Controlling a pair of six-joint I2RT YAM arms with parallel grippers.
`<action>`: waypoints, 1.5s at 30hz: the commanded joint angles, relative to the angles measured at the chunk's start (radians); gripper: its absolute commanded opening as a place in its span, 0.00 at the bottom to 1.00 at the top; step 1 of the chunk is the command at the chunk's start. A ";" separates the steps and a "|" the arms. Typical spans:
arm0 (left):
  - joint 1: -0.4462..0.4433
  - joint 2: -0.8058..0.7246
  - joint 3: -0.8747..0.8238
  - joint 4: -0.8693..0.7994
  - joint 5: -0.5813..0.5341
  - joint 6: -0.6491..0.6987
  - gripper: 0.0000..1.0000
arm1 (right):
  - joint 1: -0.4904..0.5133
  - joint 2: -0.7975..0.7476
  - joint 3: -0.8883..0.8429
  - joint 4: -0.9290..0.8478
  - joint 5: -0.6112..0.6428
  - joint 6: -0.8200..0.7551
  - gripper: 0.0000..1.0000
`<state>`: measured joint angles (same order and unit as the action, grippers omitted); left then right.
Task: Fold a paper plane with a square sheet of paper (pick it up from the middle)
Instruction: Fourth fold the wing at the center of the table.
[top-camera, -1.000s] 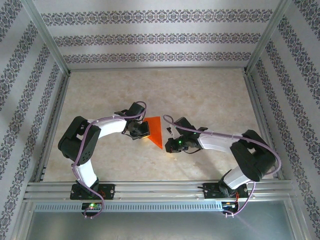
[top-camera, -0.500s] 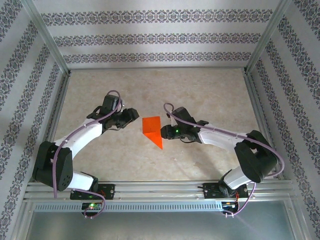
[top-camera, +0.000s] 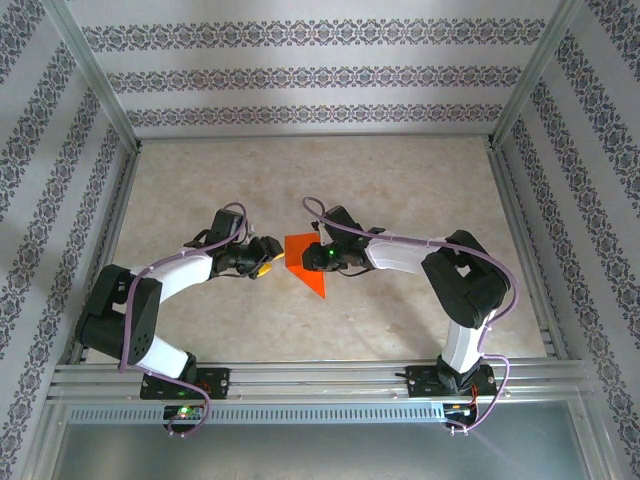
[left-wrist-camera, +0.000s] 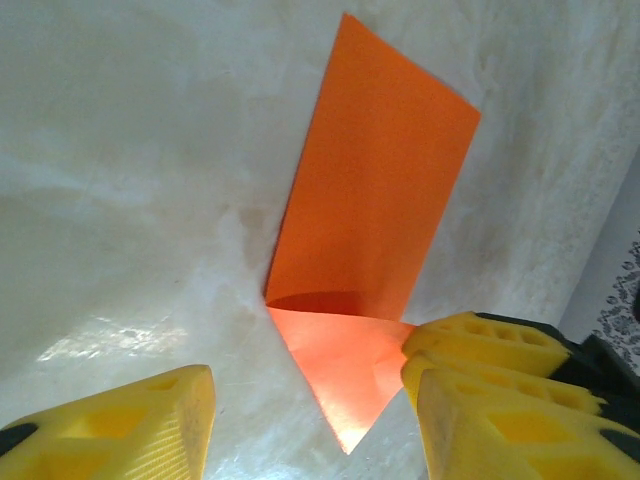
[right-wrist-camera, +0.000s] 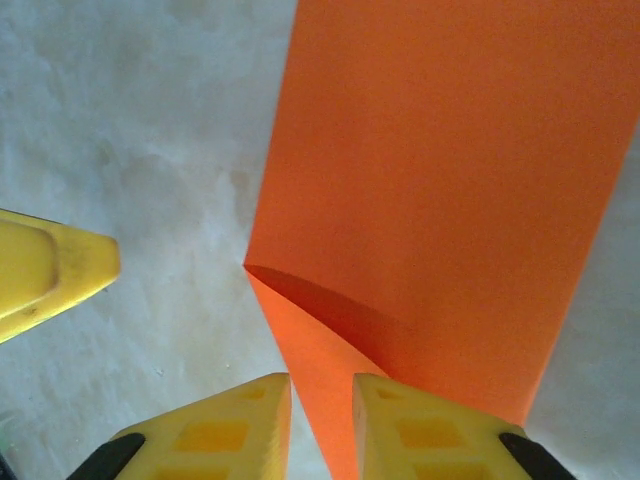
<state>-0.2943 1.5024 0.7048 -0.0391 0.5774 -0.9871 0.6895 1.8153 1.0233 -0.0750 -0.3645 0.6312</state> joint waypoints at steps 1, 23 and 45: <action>0.001 0.017 -0.006 0.060 0.030 -0.031 0.56 | -0.004 0.004 0.004 -0.012 0.023 0.017 0.23; -0.080 0.158 0.065 0.068 0.062 -0.051 0.40 | -0.047 0.049 -0.070 -0.027 0.032 0.062 0.22; -0.089 0.231 0.097 0.120 0.094 -0.047 0.26 | -0.053 0.057 -0.074 -0.027 0.019 0.062 0.21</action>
<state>-0.3733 1.7088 0.7780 0.0433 0.6518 -1.0340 0.6495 1.8423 0.9722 -0.0769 -0.3538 0.6857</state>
